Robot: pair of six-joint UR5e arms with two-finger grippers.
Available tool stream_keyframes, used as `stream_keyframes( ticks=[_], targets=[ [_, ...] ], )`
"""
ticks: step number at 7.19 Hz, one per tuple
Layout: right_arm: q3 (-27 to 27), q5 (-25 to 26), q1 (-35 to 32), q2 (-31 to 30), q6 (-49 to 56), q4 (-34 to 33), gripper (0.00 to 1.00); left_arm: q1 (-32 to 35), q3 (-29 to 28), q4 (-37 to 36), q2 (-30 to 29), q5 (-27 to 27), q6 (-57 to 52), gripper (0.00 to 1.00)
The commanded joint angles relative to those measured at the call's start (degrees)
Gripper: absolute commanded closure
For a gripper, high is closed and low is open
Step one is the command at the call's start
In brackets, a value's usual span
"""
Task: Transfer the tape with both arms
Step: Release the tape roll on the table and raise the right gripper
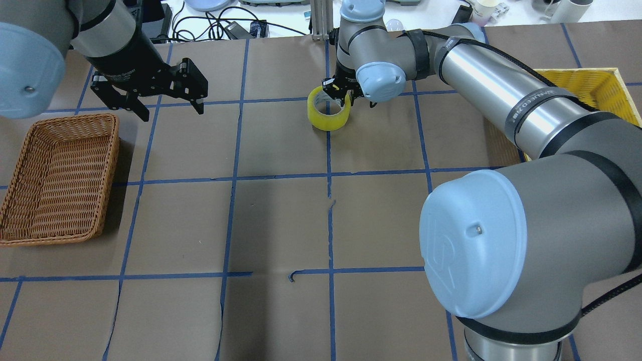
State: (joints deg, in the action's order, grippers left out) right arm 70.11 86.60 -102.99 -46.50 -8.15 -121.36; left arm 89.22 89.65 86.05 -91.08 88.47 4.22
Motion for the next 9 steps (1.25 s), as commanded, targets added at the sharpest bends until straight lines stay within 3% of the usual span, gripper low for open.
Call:
stream_keyframes(
  ticks=[1,2,5,6,7,8,9],
  targets=[
    [0.03,-0.64,0.07,-0.33,-0.64,-0.64,0.00,-0.10,0.00,0.09,-0.07,0.30,0.00,0.00],
    [0.03,-0.38,0.16,-2.78,-0.38,-0.37,0.00,-0.10,0.00,0.00,-0.07,0.22,0.00,0.00],
    [0.73,8.73,1.91,-15.51,7.48,21.09,0.00,0.33,-0.18,-5.60,-2.87,-0.31,0.18,0.02],
    [0.91,8.24,4.36,-19.46,8.06,27.25,0.00,0.42,-0.35,-7.63,-5.92,-0.75,0.70,0.02],
    [2.21,8.24,6.90,-24.90,8.93,31.93,0.00,1.12,0.34,-13.65,-9.96,-7.10,1.23,0.02],
    [6.84,8.24,8.41,-31.74,12.51,34.41,0.00,1.91,0.52,-21.45,-14.44,-8.91,2.02,0.06],
    [14.63,8.15,9.47,-38.94,13.50,32.43,0.00,2.70,0.44,-26.32,-19.70,-9.01,4.29,0.07]
  ],
)
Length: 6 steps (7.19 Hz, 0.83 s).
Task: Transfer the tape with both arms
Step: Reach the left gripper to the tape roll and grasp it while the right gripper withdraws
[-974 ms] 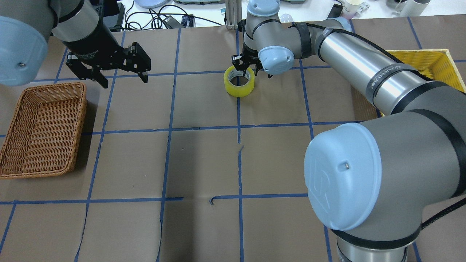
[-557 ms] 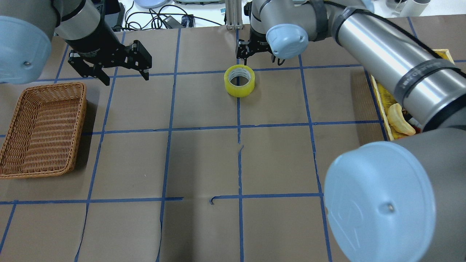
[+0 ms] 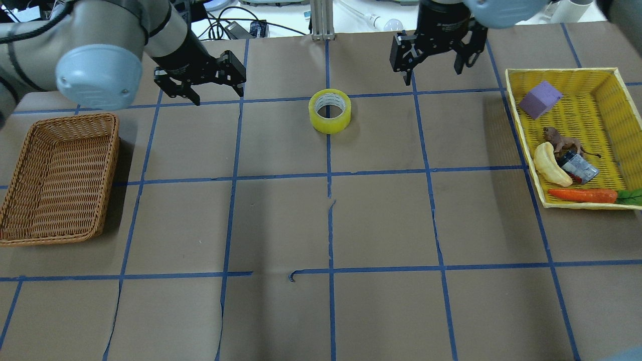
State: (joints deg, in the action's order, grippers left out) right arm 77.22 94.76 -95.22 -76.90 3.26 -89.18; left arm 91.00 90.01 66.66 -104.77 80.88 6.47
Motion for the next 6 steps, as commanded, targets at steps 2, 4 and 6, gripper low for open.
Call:
stream_keyframes(
  ticks=[2,4,6],
  targets=[
    [13.12,-0.11,1.61,-11.34,1.49,-7.49,0.00,6.62,-2.45,-19.60,-16.20,-0.12,5.55,0.04],
    [12.43,-2.29,2.05,-11.08,1.67,-7.85,0.00,9.01,-8.25,-19.99,-23.86,0.76,6.62,0.08],
    [11.21,-4.39,2.14,-10.99,1.23,-7.07,0.00,12.35,-10.38,-20.34,-26.53,5.96,6.71,0.10]
  ],
)
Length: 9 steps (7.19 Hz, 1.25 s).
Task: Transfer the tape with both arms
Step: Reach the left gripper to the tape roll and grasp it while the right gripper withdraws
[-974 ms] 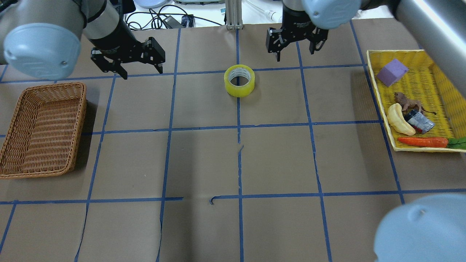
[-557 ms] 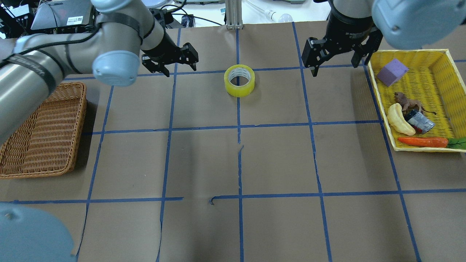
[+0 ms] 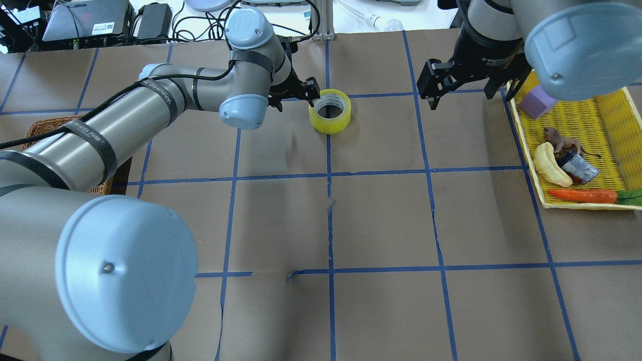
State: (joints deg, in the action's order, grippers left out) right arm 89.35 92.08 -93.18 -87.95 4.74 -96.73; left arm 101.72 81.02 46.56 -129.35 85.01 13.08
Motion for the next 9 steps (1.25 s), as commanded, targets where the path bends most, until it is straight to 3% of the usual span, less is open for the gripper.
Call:
stream_keyframes(
  ticks=[1,3,4,5,6,9],
  targets=[
    [-3.29,-3.20,0.28,1.19,-0.43,1.62,0.00,1.64,-1.65,-0.42,-2.74,1.57,0.28,0.11],
    [-3.40,-2.96,0.28,1.64,-0.61,2.07,0.00,1.64,-2.18,-2.35,-4.06,-2.46,1.42,0.13],
    [-3.22,-2.95,0.11,1.64,-0.69,2.07,0.00,1.64,-3.14,-2.35,-4.67,-3.17,3.16,0.43],
    [-3.22,-2.95,0.11,1.64,-0.69,2.07,0.00,1.64,-3.41,-2.09,-5.03,-3.44,3.44,0.83],
    [-3.22,-2.95,0.11,1.64,-0.69,1.98,0.00,1.64,-3.32,-1.83,-4.77,-4.49,3.01,1.00],
    [-3.22,-2.95,0.11,1.64,-0.69,2.24,0.00,0.94,-3.50,1.95,-2.40,-4.68,2.74,1.00]
  ],
)
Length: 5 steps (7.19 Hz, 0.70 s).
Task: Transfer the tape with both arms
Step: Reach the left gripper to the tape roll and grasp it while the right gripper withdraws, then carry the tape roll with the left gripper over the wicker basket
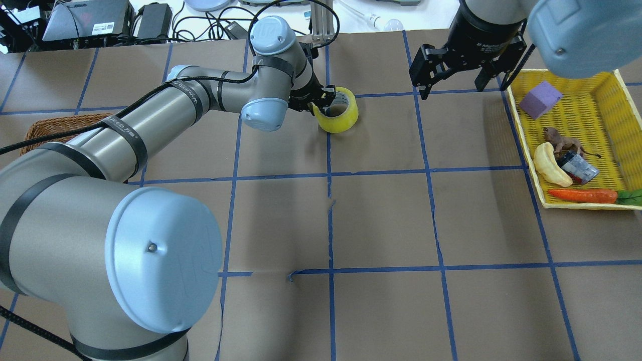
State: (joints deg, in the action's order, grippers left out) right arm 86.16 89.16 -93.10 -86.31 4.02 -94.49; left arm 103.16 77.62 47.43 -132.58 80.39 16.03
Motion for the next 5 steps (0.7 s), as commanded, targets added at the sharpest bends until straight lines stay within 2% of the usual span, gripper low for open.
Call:
stream_keyframes(
  ticks=[1,2,3,4,5],
  targets=[
    [-0.02,-0.04,-0.06,0.00,-0.07,0.01,0.00,-2.94,-0.19,4.13,2.84,-0.14,-0.30,1.00],
    [-0.02,0.05,0.03,0.00,0.02,0.01,0.00,-6.53,-0.19,9.21,6.08,-0.06,-1.17,1.00],
    [-0.02,0.05,-0.06,0.00,0.02,0.01,0.00,-11.18,-0.19,18.83,9.15,0.38,-5.87,1.00],
    [0.06,0.05,-0.06,0.00,0.02,0.01,0.00,-15.57,-0.02,25.37,12.49,1.34,-10.79,1.00],
    [-0.02,0.05,-0.06,0.00,-0.07,0.01,0.00,-19.01,0.25,29.35,15.22,6.05,-16.15,1.00]
  ],
)
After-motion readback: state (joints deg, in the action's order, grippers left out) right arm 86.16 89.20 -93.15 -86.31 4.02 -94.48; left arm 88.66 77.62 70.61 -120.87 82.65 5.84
